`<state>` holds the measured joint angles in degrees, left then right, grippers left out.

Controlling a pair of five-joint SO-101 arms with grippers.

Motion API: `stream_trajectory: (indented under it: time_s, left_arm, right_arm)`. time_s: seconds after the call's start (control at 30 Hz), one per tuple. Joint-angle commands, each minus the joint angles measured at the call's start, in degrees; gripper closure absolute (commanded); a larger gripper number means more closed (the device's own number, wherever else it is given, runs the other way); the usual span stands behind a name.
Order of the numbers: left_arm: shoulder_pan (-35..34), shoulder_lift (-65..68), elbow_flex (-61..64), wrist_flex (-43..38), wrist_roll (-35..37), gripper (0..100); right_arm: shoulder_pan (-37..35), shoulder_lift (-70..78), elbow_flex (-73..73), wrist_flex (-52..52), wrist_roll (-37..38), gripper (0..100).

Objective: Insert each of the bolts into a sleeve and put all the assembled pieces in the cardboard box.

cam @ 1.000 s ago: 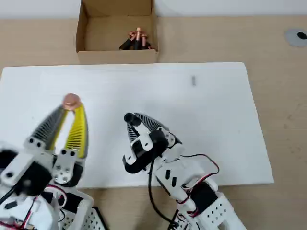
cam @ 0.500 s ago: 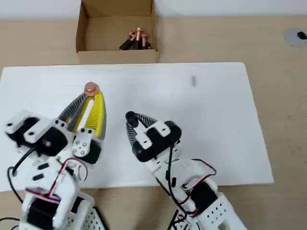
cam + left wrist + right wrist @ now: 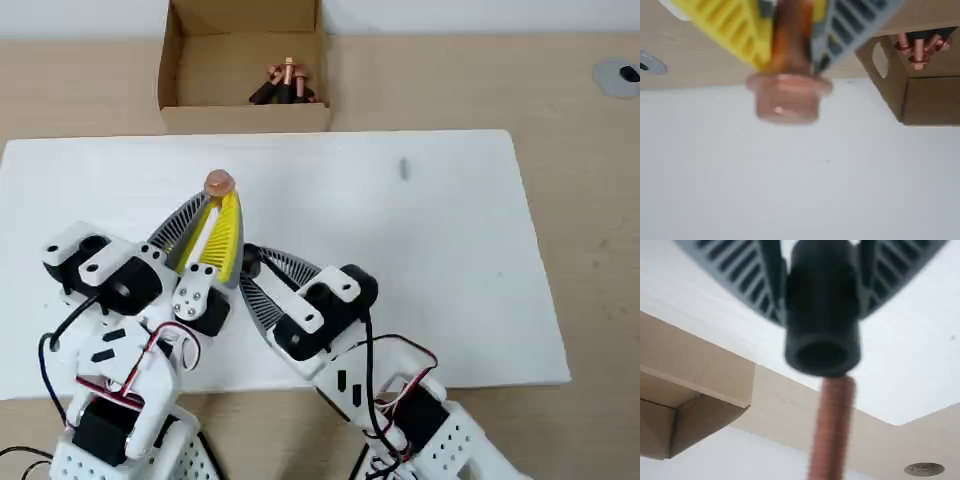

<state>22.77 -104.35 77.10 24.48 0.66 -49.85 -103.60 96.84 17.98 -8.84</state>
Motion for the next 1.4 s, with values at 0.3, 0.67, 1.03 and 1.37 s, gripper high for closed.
stream_trajectory:
  time_s: [0.3,0.67,1.03,1.37]
  left_arm:
    - [1.14,-0.13,-9.05,3.69,0.62,99]
    - [1.58,-0.13,-12.48,9.14,0.88,100]
    - [2.20,-0.13,-12.57,12.57,2.99,100]
    - [5.54,-0.22,-12.40,16.53,2.81,100]
  right_arm:
    - [-1.54,-5.85,-0.04,-1.14,-0.35,98.9]
    - [-1.54,-5.76,-0.04,-1.14,-0.35,98.9]
    - [-1.45,-5.76,-0.04,-1.05,-0.35,98.9]
    - [-1.36,-5.76,-0.04,-1.05,-0.35,98.9]
